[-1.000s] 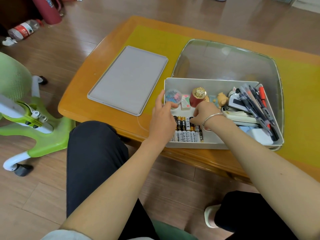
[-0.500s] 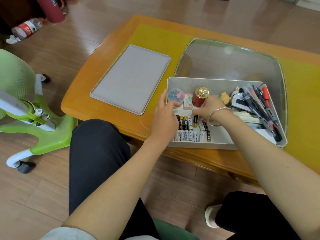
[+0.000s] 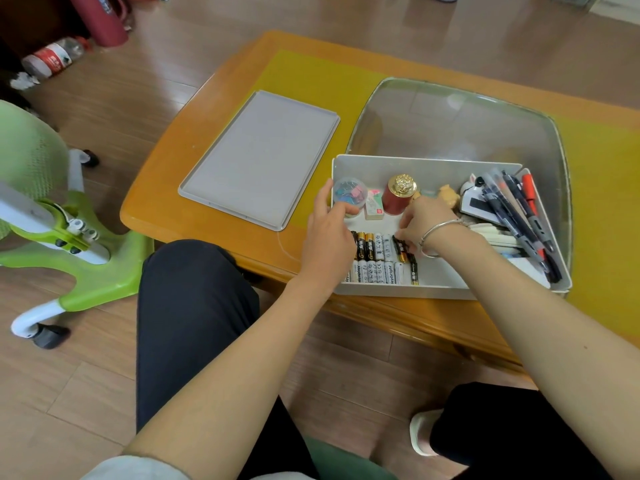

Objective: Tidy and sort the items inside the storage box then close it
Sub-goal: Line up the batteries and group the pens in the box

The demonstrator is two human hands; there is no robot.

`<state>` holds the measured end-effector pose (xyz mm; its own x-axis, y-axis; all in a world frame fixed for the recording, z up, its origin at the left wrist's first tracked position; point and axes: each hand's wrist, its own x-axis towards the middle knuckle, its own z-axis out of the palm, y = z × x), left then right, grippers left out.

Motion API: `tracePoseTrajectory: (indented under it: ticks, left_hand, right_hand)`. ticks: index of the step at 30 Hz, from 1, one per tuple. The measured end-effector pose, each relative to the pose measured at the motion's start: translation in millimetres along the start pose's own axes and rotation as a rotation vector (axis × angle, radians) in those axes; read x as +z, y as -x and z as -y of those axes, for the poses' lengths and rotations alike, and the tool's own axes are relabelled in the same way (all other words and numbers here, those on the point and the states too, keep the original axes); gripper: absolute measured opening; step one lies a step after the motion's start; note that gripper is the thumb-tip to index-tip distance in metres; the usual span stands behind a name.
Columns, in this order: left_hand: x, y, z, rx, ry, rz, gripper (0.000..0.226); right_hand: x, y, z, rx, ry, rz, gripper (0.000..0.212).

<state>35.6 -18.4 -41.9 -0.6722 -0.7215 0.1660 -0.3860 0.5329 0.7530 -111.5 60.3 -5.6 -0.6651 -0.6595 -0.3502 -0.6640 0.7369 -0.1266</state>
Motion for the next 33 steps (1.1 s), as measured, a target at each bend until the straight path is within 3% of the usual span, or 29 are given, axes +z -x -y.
tracePoseTrajectory:
  ticks: [5,21,24,27,29,31,33]
  left_hand:
    - [0.6,-0.3,0.6,-0.001,0.008,-0.009,0.025]
    - [1.1,-0.7,1.6,-0.001,0.026,-0.01,0.024]
    - [0.8,-0.4,1.5,0.001,0.026,-0.004,0.025]
    - [1.0,-0.3,1.5,-0.003,0.039,0.002,0.025]
    - [0.5,-0.3,1.0,-0.005,0.043,0.005,0.025]
    - [0.2,-0.3,0.3,-0.012,0.042,0.007,0.025]
    - [0.3,-0.2,0.1,-0.013,0.045,0.008,0.025]
  right_hand:
    - [3.9,4.6,-1.7,0.037,-0.049,0.102,0.028]
    - [-1.0,10.4,-4.8,0.0,-0.111,0.051,0.035]
    - [-5.2,14.6,-5.5,-0.006,-0.014,0.027,0.032]
    - [-3.3,24.2,-1.3,0.028,0.161,0.131,0.044]
    - [-1.3,31.6,2.2,0.035,0.295,0.188,0.03]
    - [1.3,35.9,3.0,0.042,0.361,0.158,0.017]
    - [7.1,37.5,1.1,0.045,0.378,0.087,0.025]
